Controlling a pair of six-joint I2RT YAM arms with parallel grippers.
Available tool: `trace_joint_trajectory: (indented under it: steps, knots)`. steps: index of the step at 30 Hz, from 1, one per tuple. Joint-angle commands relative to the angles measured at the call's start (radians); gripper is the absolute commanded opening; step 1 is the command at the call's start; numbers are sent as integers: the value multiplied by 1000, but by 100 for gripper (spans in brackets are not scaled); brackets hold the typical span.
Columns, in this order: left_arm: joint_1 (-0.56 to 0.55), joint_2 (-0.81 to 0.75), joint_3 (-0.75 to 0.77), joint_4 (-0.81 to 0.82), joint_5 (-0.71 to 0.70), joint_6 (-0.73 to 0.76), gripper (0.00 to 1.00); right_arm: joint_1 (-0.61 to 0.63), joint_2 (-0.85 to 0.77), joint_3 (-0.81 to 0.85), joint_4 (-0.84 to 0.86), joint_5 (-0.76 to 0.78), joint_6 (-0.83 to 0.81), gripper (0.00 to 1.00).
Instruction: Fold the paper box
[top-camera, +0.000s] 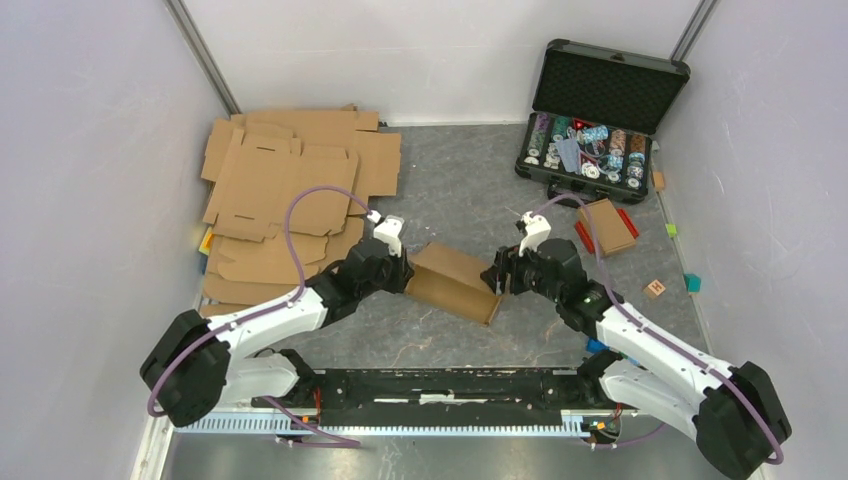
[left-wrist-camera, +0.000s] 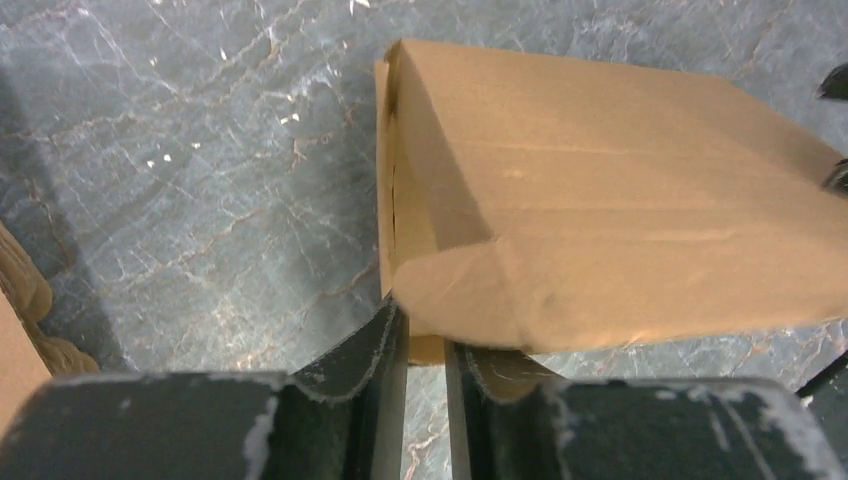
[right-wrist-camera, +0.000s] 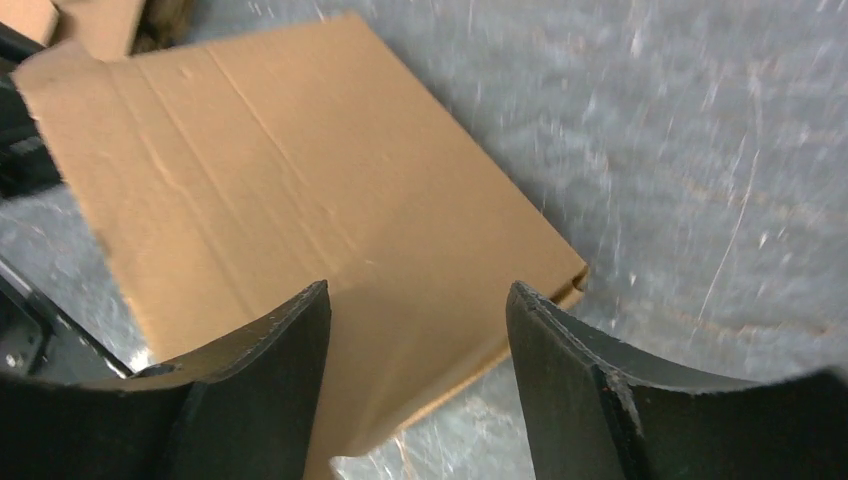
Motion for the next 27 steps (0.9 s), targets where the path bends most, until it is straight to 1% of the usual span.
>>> trace_joint_trajectory:
  steps: [1, 4, 7, 9, 11, 12, 15, 19, 22, 25, 27]
  knots:
    - [-4, -40, 28, -119, 31, -56, 29, 4, -21, -91, 77, -59, 44, 68]
    - [-4, -68, 42, -193, 39, -97, 36, 5, -17, -124, 88, -57, 36, 68]
    - [-3, -153, 34, -237, 56, -144, 46, 5, -17, -137, 79, -38, 10, 67]
    - [-3, -216, 51, -300, 31, -154, 47, 4, -17, -144, 78, -38, -7, 67]
    - [-2, -269, 71, -345, 3, -148, 44, 5, -16, -150, 77, -34, -18, 67]
    - [-2, -286, 81, -354, -8, -145, 44, 5, -16, -154, 80, -34, -26, 64]
    - [1, -265, 120, -339, -9, -132, 49, 6, -5, -161, 84, -40, -34, 58]
    - [2, -159, 191, -283, 21, -111, 50, 12, 23, -173, 91, -37, -34, 57]
    - [5, -89, 216, -210, 58, -89, 46, 15, 55, -179, 94, -29, -44, 57]
    - [5, -3, 248, -192, 112, -76, 35, 17, 94, -179, 96, -15, -54, 53]
    - [5, 45, 244, -184, 159, -77, 29, 20, 111, -183, 101, -8, -54, 52]
